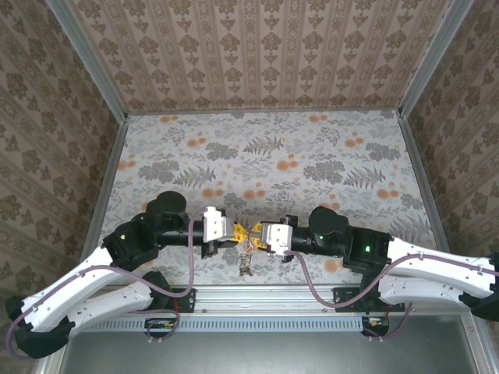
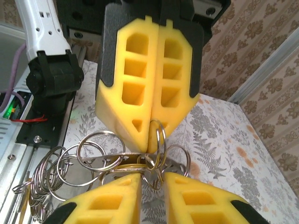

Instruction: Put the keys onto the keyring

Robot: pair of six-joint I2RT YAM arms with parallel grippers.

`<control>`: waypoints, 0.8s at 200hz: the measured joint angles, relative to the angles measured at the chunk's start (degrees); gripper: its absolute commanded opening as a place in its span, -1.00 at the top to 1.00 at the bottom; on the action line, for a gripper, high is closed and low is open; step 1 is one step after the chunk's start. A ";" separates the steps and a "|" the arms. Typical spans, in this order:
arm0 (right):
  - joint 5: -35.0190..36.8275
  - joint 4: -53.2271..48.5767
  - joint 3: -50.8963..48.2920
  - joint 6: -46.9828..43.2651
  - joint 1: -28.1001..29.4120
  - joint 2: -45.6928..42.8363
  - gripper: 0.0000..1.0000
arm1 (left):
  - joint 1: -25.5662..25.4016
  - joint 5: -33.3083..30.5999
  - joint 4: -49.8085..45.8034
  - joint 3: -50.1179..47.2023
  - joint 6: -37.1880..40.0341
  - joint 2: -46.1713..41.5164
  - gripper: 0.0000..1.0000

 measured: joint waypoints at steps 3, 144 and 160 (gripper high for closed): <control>-0.26 -0.02 0.00 0.09 -0.04 -0.17 0.56 | 0.11 0.24 0.33 -0.15 -0.15 0.00 1.00; -1.81 3.98 -1.22 2.29 -1.14 -3.23 0.70 | 3.15 7.63 18.78 -7.89 -8.37 -0.11 1.00; -1.95 4.07 -1.33 2.19 -1.36 -3.23 0.82 | 3.21 7.80 19.17 -7.89 -8.39 0.33 1.00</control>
